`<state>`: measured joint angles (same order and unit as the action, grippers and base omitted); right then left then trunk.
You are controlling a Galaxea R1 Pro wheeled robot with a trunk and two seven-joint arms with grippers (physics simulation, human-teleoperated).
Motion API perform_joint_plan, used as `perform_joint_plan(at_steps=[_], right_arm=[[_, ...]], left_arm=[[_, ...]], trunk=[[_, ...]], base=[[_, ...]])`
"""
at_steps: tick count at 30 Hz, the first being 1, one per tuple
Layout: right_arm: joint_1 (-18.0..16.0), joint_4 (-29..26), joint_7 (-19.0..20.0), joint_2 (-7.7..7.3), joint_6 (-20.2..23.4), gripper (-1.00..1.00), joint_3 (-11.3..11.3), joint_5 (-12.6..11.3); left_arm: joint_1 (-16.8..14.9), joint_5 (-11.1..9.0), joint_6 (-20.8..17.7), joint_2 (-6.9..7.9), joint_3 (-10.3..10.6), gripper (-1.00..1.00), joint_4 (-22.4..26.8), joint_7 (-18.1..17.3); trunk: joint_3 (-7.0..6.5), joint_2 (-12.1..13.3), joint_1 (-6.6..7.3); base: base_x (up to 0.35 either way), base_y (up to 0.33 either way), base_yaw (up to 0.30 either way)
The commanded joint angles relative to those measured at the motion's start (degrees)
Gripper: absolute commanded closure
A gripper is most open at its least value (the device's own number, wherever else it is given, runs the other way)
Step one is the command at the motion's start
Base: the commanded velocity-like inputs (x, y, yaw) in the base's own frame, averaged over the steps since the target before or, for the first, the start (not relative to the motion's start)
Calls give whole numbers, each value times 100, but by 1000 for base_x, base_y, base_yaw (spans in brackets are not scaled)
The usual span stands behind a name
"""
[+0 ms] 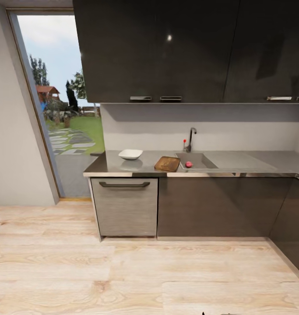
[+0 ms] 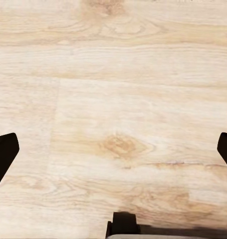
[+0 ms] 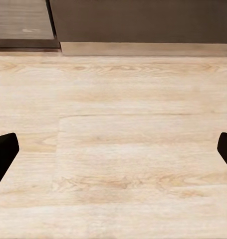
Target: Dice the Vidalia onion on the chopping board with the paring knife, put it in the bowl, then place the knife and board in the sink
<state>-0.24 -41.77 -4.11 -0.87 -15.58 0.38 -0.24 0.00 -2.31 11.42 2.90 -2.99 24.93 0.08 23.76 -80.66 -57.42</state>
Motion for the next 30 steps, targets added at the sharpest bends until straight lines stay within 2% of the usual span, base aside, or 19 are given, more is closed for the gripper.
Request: perform_joint_plan(at_steps=[1,30], right_arm=[[-2,2,-18,-1,-15,-100,6,-2],[-2,86,-19,6,-20,-100,7,-1]], left_arm=[[0,-24,10,0,0,-100,3,1],[0,-24,12,0,2,-100,-6,1]], trunk=[[-13,38,23],[-534,1202,660]], base=[[0,0,0],[0,0,0]])
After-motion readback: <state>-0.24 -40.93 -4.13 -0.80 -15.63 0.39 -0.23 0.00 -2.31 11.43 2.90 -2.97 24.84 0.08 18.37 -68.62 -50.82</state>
